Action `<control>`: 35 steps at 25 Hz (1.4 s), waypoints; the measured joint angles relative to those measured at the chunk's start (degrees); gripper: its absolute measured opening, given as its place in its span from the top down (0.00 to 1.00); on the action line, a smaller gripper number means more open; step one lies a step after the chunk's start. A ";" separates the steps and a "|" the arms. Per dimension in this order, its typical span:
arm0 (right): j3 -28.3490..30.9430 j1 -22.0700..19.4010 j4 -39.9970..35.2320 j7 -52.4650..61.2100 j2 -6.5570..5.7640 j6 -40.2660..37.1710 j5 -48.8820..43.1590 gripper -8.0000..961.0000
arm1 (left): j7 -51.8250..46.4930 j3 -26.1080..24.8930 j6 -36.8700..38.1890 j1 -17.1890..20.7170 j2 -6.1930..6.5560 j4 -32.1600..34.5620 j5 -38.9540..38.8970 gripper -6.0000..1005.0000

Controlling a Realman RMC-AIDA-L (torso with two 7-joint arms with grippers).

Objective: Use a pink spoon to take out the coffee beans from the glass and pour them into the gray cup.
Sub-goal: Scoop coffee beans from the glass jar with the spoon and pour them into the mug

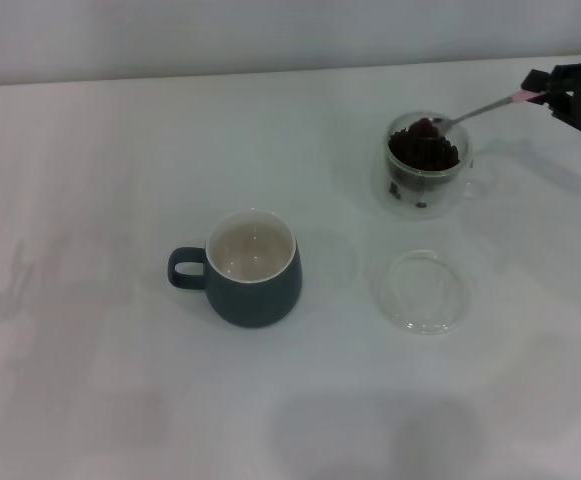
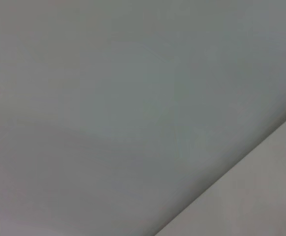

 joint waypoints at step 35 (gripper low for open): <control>-14.07 5.54 0.50 -21.94 8.07 7.18 3.30 0.72 | -0.37 0.00 -0.32 -0.70 -0.09 -0.03 -0.03 0.20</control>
